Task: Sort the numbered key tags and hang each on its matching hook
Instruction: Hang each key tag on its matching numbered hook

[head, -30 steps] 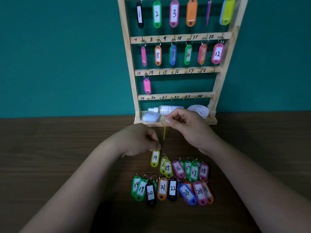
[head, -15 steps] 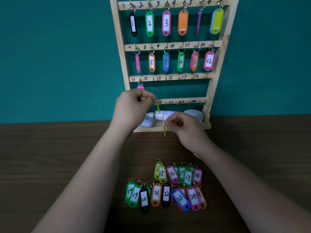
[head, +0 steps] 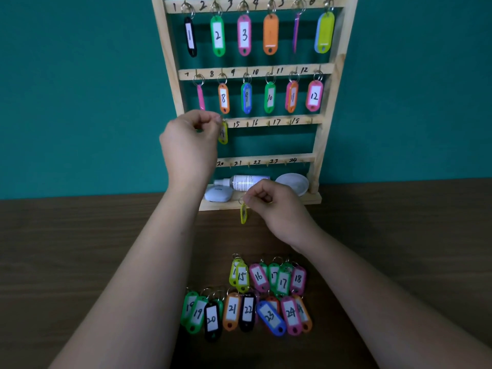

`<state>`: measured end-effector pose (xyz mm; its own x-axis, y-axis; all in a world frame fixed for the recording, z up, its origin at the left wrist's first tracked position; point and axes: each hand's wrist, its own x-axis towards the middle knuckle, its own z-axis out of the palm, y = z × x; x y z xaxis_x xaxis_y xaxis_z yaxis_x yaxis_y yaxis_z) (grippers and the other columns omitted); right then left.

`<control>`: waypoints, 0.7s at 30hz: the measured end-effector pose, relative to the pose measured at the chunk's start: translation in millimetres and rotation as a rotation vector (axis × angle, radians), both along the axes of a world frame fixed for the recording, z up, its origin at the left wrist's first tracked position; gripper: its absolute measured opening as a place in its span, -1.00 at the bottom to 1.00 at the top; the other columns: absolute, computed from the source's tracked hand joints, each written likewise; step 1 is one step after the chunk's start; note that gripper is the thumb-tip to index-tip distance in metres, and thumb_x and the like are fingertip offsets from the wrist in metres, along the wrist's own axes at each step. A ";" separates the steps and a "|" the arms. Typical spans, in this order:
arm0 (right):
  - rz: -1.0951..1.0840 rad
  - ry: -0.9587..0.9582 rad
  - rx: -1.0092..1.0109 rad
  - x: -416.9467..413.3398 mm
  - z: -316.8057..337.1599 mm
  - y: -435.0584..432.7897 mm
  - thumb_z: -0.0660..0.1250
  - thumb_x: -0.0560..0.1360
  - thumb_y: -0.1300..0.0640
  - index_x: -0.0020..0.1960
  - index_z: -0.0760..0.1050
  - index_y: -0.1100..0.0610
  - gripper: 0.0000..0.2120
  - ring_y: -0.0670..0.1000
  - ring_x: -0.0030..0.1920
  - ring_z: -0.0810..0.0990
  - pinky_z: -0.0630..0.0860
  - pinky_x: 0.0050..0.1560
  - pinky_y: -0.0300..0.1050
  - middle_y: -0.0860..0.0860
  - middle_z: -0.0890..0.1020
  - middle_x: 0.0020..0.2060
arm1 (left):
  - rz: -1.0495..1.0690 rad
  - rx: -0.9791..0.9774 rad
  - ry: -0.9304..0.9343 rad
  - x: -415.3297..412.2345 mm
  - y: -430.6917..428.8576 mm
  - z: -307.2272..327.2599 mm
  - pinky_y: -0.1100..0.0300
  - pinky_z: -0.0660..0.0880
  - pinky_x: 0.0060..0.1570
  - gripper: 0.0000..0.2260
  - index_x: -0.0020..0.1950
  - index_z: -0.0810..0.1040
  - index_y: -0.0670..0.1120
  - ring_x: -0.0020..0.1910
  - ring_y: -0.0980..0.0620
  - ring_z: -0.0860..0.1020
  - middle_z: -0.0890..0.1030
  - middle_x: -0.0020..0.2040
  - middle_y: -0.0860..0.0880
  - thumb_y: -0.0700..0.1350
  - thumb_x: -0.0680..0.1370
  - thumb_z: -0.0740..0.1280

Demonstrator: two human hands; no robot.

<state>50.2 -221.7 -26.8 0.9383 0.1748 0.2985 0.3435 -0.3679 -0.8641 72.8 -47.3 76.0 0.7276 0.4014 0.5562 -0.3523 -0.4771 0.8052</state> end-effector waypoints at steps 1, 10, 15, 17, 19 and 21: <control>0.000 0.001 0.000 -0.4 0.4 0.3 0.46 0.64 0.09 0.06 0.68 0.08 -0.93 -0.19 -0.04 0.62 0.48 -0.06 -0.42 -0.09 0.70 -0.09 | 0.005 0.001 0.006 1.5 -0.1 -0.6 0.07 0.60 -0.12 -0.88 -0.09 0.76 0.09 -0.30 0.08 0.59 0.69 -0.29 0.06 -0.02 0.58 0.43; 0.025 -0.002 0.023 -2.1 -0.3 1.3 0.46 0.64 0.12 0.04 0.68 0.10 -0.94 -0.22 -0.08 0.62 0.49 -0.03 -0.40 -0.10 0.71 -0.11 | -0.121 -0.197 0.067 1.7 -4.9 0.1 0.20 0.53 -0.14 -0.88 -0.12 0.76 0.04 -0.23 0.13 0.54 0.74 -0.13 -0.10 -0.04 0.57 0.44; 0.030 -0.003 0.028 -1.3 -1.9 1.3 0.46 0.64 0.11 0.01 0.68 0.04 -0.96 -0.22 -0.07 0.62 0.51 -0.02 -0.37 -0.13 0.70 -0.12 | -0.126 -0.218 0.070 1.6 -3.1 3.4 0.37 0.50 -0.29 -0.85 -0.20 0.73 0.01 -0.25 0.10 0.59 0.74 -0.09 -0.15 -0.07 0.57 0.44; 0.033 -0.015 0.016 -1.1 -2.8 1.3 0.45 0.64 0.11 0.00 0.68 0.03 -0.95 -0.21 -0.06 0.63 0.52 0.00 -0.34 -0.14 0.70 -0.13 | -0.122 -0.195 0.070 1.2 -4.0 3.1 0.25 0.55 -0.18 -0.87 -0.18 0.74 0.01 -0.23 0.08 0.58 0.75 -0.10 -0.14 -0.06 0.56 0.45; 0.038 -0.018 0.008 -1.0 -3.3 1.6 0.46 0.64 0.11 -0.01 0.68 0.01 -0.95 -0.19 -0.05 0.64 0.54 0.02 -0.28 -0.15 0.70 -0.14 | -0.107 -0.183 0.073 0.8 -5.2 1.8 0.16 0.55 -0.13 -0.89 -0.15 0.76 0.01 -0.24 0.07 0.55 0.74 -0.12 -0.14 -0.04 0.55 0.46; 0.038 -0.017 0.010 -0.6 -3.3 1.7 0.46 0.63 0.10 -0.02 0.67 -0.01 -0.94 -0.19 -0.05 0.64 0.55 0.03 -0.26 -0.16 0.70 -0.13 | -0.082 -0.184 0.070 1.4 -5.8 0.9 0.17 0.54 -0.16 -0.88 -0.16 0.76 0.03 -0.28 0.08 0.52 0.74 -0.17 -0.11 -0.03 0.54 0.46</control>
<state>49.6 -220.0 -30.1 0.9259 0.2067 0.3162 0.3715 -0.3460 -0.8616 74.2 -53.2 77.0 0.7964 0.4290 0.4262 -0.3243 -0.2920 0.8998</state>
